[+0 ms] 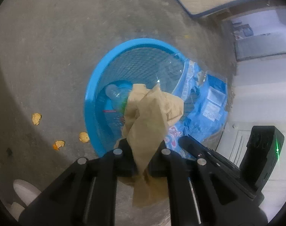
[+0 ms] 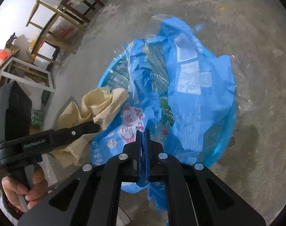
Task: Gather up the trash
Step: 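Open both tools to drop the paper and snack bag into the wastebasket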
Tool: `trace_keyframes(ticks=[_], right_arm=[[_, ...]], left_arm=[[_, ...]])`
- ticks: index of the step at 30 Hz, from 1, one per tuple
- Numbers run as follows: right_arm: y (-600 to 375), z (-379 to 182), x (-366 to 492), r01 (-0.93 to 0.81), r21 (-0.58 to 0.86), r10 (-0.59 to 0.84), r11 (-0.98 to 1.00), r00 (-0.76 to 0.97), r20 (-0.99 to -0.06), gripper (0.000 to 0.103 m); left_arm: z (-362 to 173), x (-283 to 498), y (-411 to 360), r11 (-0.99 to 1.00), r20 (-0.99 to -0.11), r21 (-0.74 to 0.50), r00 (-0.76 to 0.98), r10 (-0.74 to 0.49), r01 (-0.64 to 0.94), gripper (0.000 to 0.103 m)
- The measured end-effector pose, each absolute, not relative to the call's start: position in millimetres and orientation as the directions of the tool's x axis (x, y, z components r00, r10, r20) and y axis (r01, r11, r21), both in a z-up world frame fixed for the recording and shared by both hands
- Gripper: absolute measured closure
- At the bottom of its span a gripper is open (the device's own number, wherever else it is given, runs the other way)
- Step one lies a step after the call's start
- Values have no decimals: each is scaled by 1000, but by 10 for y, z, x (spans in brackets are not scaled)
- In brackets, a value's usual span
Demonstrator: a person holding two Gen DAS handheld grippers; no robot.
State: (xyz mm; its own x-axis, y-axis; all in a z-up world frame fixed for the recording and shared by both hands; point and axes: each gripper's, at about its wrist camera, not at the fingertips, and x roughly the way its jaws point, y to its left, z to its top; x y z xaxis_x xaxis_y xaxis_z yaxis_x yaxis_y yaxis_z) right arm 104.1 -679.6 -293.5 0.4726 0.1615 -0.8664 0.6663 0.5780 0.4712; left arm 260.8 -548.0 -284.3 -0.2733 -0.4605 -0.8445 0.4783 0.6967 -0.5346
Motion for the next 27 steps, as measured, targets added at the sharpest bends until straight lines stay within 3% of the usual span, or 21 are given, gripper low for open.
trace_keyframes(ticks=[1,3,5,13,16,19,24,27], right_arm=[[-6836,-2991,1075,668,467,164,579,466,-869,99],[-6879,-3143,1182,672,472,188,571,453,-872,99],[-6931,-3309,1335,681,468,215,563,427,-878,99],[-6911,-3827,1752,674,483,357,559,330,-874,97],[-6928,-3812,1786,692,446,337,569,299,-893,80],[-6970,-3457,1708,671,431,241,603,363,-900,54],[-7013,-2852,1370,646,419,96,638,474,-875,54],[-6902,-2572,1048,579,497,121,647,566,-816,71]], left_arm=[[-2859,2622,-5473,702,-847,-532,-276,-455,474,89],[-2858,2672,-5466,703,-841,-541,-276,-466,461,64],[-2765,2717,-5418,705,-840,-541,-242,-487,458,52],[-2319,2694,-5376,650,-815,-546,-153,-559,528,50],[-2116,2612,-5313,631,-808,-540,-131,-575,557,48],[-1900,2524,-5244,606,-796,-534,-110,-595,590,46],[-1572,2333,-5148,565,-785,-510,-82,-614,649,45],[-1302,2134,-5044,514,-774,-483,-70,-629,709,45]])
